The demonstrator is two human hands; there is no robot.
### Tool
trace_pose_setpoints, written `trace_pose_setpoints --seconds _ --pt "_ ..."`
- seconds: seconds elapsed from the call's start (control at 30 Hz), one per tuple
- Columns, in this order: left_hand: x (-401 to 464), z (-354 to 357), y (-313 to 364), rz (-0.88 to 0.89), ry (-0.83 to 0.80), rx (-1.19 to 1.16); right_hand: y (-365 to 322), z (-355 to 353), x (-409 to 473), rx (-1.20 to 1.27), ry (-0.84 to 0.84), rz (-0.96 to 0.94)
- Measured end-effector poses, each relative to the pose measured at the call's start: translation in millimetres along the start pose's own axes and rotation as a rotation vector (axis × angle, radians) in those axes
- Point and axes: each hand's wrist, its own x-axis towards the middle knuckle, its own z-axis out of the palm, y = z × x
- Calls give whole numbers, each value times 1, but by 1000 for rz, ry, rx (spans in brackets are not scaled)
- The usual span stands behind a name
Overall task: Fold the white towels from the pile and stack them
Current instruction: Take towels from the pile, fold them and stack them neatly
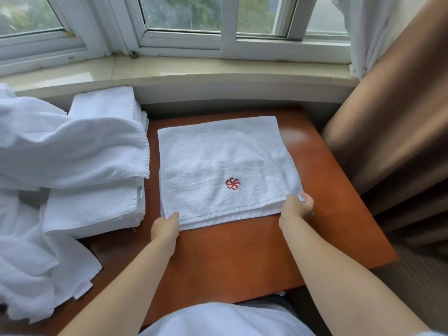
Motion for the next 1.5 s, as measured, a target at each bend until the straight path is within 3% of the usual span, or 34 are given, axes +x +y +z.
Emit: trace_pose_setpoints --seconds 0.1,0.37,0.47,0.57,0.63,0.83,1.1,1.27,1.4,1.5 --pt "2 0 -1 6 -13 14 -4 5 -4 99 41 52" --pt "-3 -2 1 -40 -13 -136 4 10 1 -9 -237 107" --pt "-6 -5 5 -50 57 -214 -4 3 3 -35 -189 33" --pt "-12 -6 6 193 197 -125 -14 -4 0 -307 -106 -385" --pt "-19 -4 2 302 235 -122 -15 -7 -6 -370 -53 -508" --pt "-18 -13 -16 223 282 -65 20 -22 -6 -517 -105 -298" --pt "-18 -16 -24 352 172 35 15 -29 3 -541 -73 -365" --pt "-8 -20 -28 423 219 94 17 -27 4 -830 -159 -424" --pt "4 -25 -32 333 244 252 21 -29 -6 -1077 -91 -414" --pt "6 -29 -33 254 222 302 27 -32 -10 -1129 23 -600"
